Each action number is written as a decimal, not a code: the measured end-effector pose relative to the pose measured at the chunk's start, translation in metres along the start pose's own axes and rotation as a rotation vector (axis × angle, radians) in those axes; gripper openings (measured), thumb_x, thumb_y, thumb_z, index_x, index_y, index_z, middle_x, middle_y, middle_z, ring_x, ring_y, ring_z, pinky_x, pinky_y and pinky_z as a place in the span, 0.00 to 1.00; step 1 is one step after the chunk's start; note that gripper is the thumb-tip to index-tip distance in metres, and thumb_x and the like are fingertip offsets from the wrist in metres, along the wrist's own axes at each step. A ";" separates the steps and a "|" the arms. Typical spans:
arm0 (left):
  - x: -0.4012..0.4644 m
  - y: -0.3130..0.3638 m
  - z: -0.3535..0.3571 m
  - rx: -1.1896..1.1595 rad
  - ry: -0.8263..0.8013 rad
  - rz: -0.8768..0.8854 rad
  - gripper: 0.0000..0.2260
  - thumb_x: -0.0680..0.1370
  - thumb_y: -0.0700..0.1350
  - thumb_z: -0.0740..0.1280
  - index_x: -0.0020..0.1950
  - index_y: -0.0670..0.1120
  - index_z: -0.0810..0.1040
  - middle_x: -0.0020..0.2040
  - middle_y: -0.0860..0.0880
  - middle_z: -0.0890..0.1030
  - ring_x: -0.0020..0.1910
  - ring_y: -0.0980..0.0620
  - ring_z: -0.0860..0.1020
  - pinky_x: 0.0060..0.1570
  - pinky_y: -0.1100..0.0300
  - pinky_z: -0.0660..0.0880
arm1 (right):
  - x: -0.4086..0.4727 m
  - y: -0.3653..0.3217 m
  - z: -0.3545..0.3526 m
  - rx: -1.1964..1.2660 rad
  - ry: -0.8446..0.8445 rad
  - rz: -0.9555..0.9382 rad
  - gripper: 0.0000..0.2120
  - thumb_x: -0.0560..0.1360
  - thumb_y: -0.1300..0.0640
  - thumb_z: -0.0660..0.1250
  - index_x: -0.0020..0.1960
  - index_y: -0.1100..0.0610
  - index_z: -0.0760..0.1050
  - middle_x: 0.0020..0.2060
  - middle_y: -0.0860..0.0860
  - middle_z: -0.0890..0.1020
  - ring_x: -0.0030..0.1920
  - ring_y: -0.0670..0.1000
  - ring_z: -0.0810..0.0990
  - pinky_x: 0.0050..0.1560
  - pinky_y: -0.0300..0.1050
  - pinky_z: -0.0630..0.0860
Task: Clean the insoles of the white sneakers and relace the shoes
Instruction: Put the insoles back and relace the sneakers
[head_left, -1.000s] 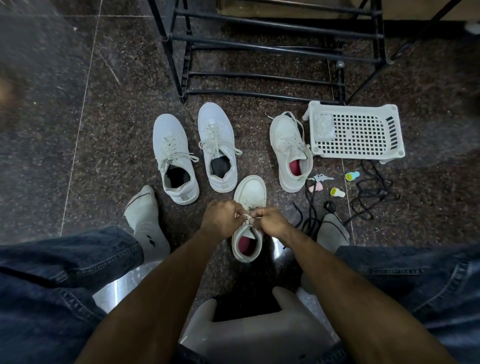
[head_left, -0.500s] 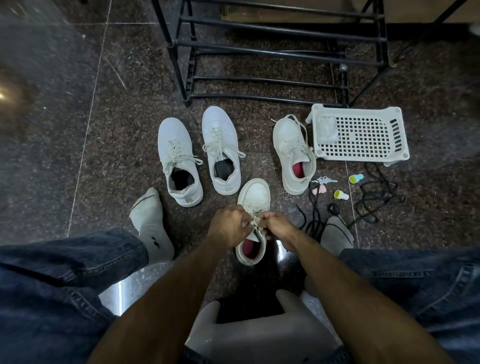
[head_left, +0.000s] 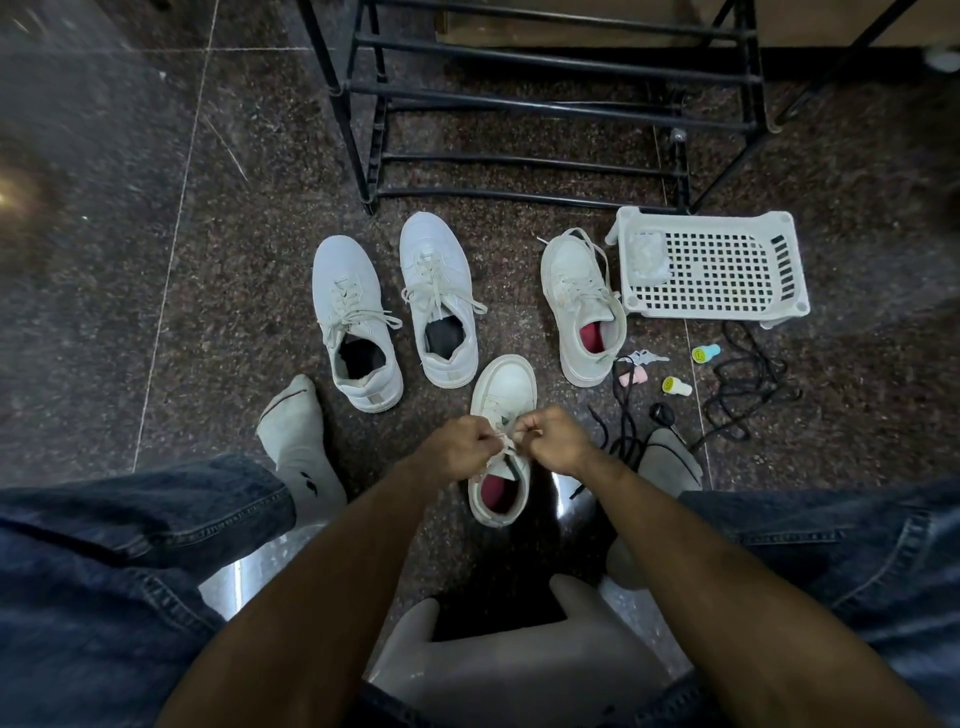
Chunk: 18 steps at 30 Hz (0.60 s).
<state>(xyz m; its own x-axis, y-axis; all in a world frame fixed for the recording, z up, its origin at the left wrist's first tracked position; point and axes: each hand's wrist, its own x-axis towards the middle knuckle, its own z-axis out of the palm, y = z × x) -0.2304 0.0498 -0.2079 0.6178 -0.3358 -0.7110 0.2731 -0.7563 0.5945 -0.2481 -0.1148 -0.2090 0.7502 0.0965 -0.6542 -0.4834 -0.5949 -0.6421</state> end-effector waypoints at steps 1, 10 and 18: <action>0.000 -0.004 -0.003 -0.021 -0.009 -0.019 0.09 0.79 0.44 0.64 0.38 0.46 0.74 0.32 0.49 0.78 0.37 0.45 0.80 0.37 0.56 0.75 | -0.002 -0.001 -0.004 -0.151 0.042 -0.002 0.10 0.75 0.62 0.66 0.40 0.53 0.83 0.41 0.45 0.84 0.43 0.45 0.81 0.49 0.42 0.75; 0.006 -0.010 -0.001 0.405 0.110 -0.157 0.05 0.77 0.50 0.61 0.48 0.52 0.75 0.57 0.48 0.79 0.56 0.45 0.77 0.53 0.53 0.72 | -0.013 0.001 -0.011 -0.931 0.084 0.055 0.14 0.75 0.55 0.64 0.60 0.53 0.74 0.54 0.54 0.79 0.54 0.57 0.79 0.51 0.50 0.74; 0.004 -0.019 -0.002 0.369 0.131 -0.118 0.05 0.77 0.50 0.62 0.49 0.52 0.76 0.55 0.48 0.80 0.54 0.45 0.78 0.56 0.49 0.75 | -0.019 -0.001 -0.003 -0.846 -0.004 0.079 0.13 0.75 0.51 0.63 0.58 0.52 0.77 0.57 0.53 0.80 0.58 0.57 0.78 0.57 0.51 0.74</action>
<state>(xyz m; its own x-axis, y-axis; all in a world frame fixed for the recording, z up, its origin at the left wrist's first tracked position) -0.2317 0.0639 -0.2209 0.6931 -0.1789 -0.6983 0.0791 -0.9440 0.3203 -0.2602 -0.1186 -0.1949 0.7263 0.0312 -0.6867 -0.0331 -0.9962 -0.0803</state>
